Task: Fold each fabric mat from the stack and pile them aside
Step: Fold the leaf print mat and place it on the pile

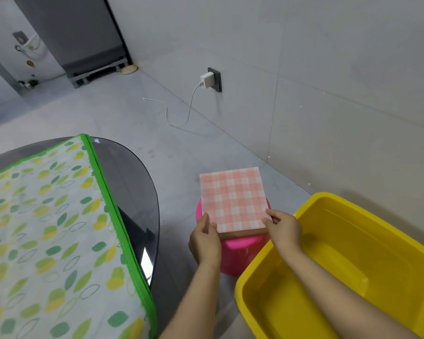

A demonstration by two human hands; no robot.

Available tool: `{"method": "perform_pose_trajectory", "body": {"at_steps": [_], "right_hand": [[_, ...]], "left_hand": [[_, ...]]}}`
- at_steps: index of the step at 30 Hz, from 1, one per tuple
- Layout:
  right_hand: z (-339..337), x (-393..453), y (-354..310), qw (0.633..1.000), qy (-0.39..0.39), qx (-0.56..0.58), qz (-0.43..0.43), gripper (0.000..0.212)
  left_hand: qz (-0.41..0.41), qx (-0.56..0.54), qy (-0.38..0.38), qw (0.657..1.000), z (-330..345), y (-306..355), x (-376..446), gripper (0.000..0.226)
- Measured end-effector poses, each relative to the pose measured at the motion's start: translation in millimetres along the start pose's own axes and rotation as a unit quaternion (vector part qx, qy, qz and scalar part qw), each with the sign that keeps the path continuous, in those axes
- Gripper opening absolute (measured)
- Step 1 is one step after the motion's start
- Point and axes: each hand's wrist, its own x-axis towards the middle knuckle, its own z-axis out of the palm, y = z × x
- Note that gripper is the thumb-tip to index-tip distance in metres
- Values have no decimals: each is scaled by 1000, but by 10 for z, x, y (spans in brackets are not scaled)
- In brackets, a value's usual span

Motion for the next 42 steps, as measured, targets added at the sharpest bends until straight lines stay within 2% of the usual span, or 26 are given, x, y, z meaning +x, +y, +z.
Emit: {"method": "perform_pose_trajectory", "body": {"at_steps": [3, 7, 12, 16, 22, 26, 32, 39, 42], "right_hand": [[-59, -6, -54, 1000, -16, -3, -4, 30], [-167, -120, -275, 999, -14, -19, -37, 34], [-361, -425, -857, 993, -43, 49, -101, 33], [-558, -761, -1442, 978, -73, 79, -176, 31], [-627, -1465, -2196, 945, -113, 102, -288, 30], [-434, -2024, -2469, 923, -149, 136, -329, 26], [2, -2779, -2444, 885, -238, 117, -384, 28], [354, -3127, -2127, 855, -324, 4, -405, 29], [441, -3172, -2009, 840, -348, -35, -415, 29]], "left_hand": [[3, -20, -7, 1000, -1, 111, -97, 42], [55, 11, -3, 998, 3, 343, -335, 42], [99, -25, -15, 995, -144, 751, -675, 40], [158, -74, -20, 984, -576, 1092, -919, 38], [252, -89, 15, 963, -1570, 1356, -1269, 30], [296, -72, 41, 951, -2313, 1230, -1416, 26], [298, -32, 52, 953, -3223, 688, -1579, 22], [268, 55, 55, 960, -3760, 42, -1599, 18], [261, 131, 34, 956, -3840, -129, -1567, 15]]}}
